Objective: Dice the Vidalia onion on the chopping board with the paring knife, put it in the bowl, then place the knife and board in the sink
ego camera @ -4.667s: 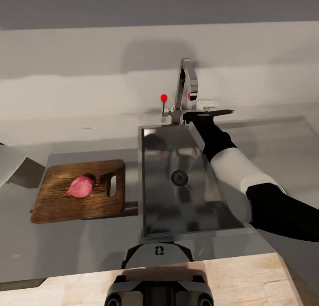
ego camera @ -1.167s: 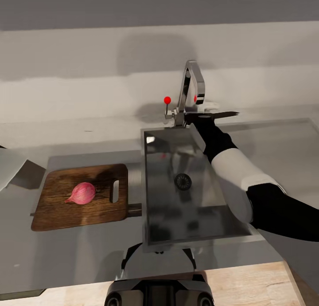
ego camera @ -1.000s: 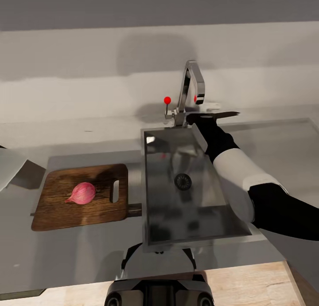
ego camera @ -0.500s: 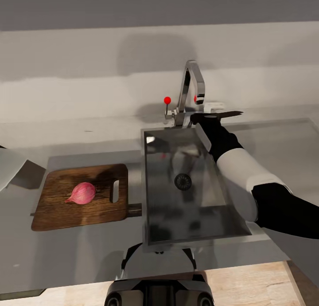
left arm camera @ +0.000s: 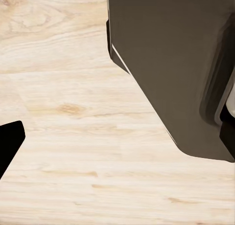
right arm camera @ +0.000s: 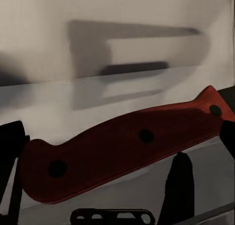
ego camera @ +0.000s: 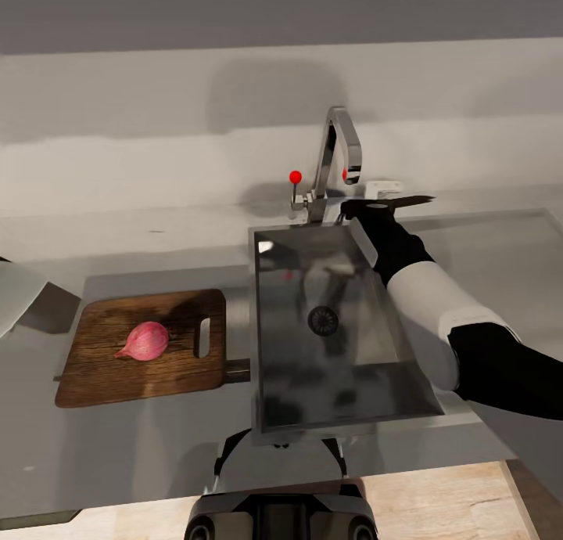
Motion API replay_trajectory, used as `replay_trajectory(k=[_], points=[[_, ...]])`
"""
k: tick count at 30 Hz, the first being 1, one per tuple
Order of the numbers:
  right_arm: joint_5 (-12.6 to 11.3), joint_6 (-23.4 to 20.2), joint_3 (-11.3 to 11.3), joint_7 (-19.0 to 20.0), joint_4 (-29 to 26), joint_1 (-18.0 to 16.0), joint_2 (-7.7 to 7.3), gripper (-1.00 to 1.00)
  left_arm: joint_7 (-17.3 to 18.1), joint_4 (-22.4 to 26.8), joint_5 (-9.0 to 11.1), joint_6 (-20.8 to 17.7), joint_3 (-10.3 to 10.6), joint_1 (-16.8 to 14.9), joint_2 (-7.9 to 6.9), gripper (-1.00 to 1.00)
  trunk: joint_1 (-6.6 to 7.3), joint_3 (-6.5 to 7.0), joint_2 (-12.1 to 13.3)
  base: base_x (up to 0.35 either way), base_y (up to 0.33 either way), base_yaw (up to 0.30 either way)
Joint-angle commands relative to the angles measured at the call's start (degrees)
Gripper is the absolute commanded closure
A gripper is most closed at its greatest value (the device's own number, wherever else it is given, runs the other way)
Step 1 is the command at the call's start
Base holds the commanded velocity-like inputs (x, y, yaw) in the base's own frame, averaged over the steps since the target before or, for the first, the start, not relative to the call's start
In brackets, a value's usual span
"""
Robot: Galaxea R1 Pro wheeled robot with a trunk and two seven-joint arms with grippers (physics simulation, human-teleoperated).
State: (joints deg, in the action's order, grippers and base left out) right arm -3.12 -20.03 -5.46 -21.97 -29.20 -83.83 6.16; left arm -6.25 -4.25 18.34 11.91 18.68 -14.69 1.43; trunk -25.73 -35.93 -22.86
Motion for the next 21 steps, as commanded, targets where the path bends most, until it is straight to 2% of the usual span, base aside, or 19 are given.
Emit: replay_trajectory(k=[1, 18, 21], points=[[-0.2, -0.7, -0.3, -0.4, 1.4, 0.0, -0.27, -1.0, -0.1, -0.2, 0.4, 0.4, 0.5, -0.1, 0.05, -1.0, -0.05, -0.07, -0.1, 0.0, 0.0, 0.0], [-0.2, -0.7, -0.1, -0.4, 1.4, 0.0, -1.67, -1.0, -0.1, -0.2, 0.4, 0.4, 0.5, -0.1, 0.06, -1.0, -0.05, -0.07, -0.1, 0.0, 0.0, 0.0], [-0.3, -0.7, -0.1, -0.4, 1.4, 0.0, -2.66, -1.0, -0.1, -0.2, 0.4, 0.4, 0.5, -0.1, 0.06, -1.0, -0.05, -0.07, -0.1, 0.0, 0.0, 0.0]])
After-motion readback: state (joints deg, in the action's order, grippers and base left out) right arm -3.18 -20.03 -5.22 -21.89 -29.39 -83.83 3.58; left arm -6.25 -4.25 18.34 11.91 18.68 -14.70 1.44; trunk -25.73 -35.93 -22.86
